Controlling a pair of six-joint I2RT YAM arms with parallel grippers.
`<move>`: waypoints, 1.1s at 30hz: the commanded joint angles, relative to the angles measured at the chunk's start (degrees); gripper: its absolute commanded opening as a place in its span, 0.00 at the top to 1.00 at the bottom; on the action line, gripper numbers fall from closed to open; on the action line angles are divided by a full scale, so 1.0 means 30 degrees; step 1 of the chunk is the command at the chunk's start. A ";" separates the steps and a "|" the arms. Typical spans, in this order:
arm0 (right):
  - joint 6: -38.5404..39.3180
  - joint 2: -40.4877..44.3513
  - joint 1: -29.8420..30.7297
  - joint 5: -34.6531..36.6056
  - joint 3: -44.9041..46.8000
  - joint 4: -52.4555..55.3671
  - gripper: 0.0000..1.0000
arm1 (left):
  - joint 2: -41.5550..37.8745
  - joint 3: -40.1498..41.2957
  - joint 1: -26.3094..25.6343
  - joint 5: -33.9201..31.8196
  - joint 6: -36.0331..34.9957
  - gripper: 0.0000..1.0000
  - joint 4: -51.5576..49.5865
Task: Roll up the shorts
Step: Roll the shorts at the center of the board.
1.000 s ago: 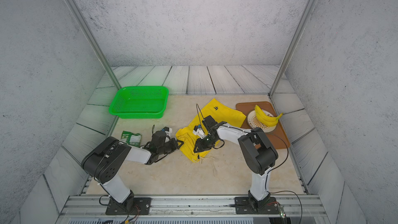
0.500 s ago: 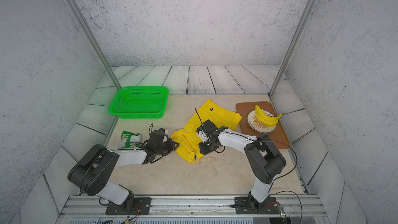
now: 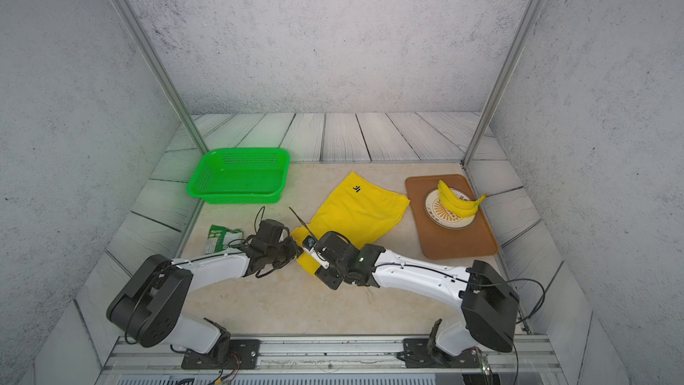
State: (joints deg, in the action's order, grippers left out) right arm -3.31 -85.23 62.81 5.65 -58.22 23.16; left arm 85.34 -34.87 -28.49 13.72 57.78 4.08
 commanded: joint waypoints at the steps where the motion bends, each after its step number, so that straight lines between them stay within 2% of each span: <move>1: 0.0714 -0.0945 0.1095 0.2068 -0.0358 -0.0721 0.40 | -0.0526 -0.0431 0.0151 -0.0002 0.0311 1.00 -0.1409; 11: 0.2003 -0.4752 0.2920 0.6065 -0.1556 -0.1555 0.40 | -0.0756 -0.0768 0.0152 0.0174 0.0530 1.00 -0.2146; 20: 0.2300 -0.6685 0.2987 0.9926 -0.1646 -0.2983 0.40 | -0.0761 -0.0680 0.0210 0.0815 0.1091 1.00 -0.1864; 26: 0.2583 -0.7716 0.2972 1.1060 -0.1366 -0.4083 0.40 | -0.0794 -0.0468 0.0364 0.1472 0.1565 1.00 -0.1382; 30: 0.2711 -0.8572 0.2976 1.1422 -0.1358 -0.4584 0.44 | -0.0645 -0.0276 0.0531 0.1897 0.2056 1.00 -0.1193; 33: 0.2730 -0.9092 0.2976 1.1487 -0.1455 -0.4641 0.53 | -0.0527 -0.0155 0.0760 0.2231 0.2321 1.00 -0.1183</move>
State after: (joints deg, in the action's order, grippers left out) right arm 4.97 -110.37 71.96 37.91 -62.30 9.34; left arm 84.31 -36.05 -26.76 17.67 63.35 0.47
